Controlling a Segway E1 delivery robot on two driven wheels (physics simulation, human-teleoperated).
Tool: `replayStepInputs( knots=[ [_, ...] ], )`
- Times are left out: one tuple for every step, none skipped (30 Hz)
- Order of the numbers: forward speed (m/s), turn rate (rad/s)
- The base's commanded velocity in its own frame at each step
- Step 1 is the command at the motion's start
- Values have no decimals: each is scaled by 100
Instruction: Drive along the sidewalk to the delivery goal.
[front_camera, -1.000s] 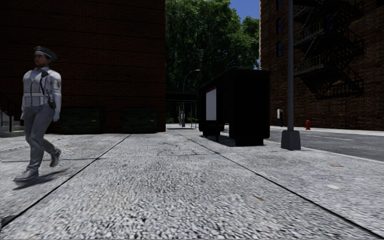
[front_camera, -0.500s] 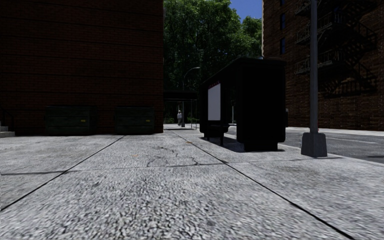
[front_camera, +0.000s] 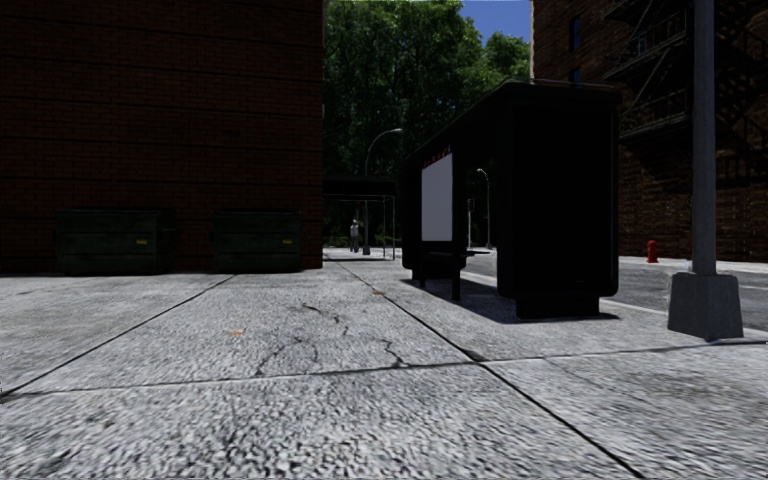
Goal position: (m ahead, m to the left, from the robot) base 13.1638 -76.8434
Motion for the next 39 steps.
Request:
replayStepInputs(
  knots=[
    [200,0],
    [200,0],
    [200,0],
    [200,0],
    [200,0],
    [200,0],
    [200,0],
    [200,0],
    [200,0],
    [200,0],
    [200,0],
    [200,0],
    [200,28],
    [200,45],
    [200,53],
    [200,53],
    [200,53],
    [200,35],
    [200,12],
    [200,12],
    [200,0],
    [200,0],
    [200,0],
    [200,0],
    [200,0],
    [200,0],
    [200,12],
    [200,17],
    [200,19],
    [200,19],
    [200,19],
    [200,19],
    [200,11],
    [200,11],
    [200,2],
    [200,0],
    [200,0],
    [200,0],
    [200,0]
  ],
)
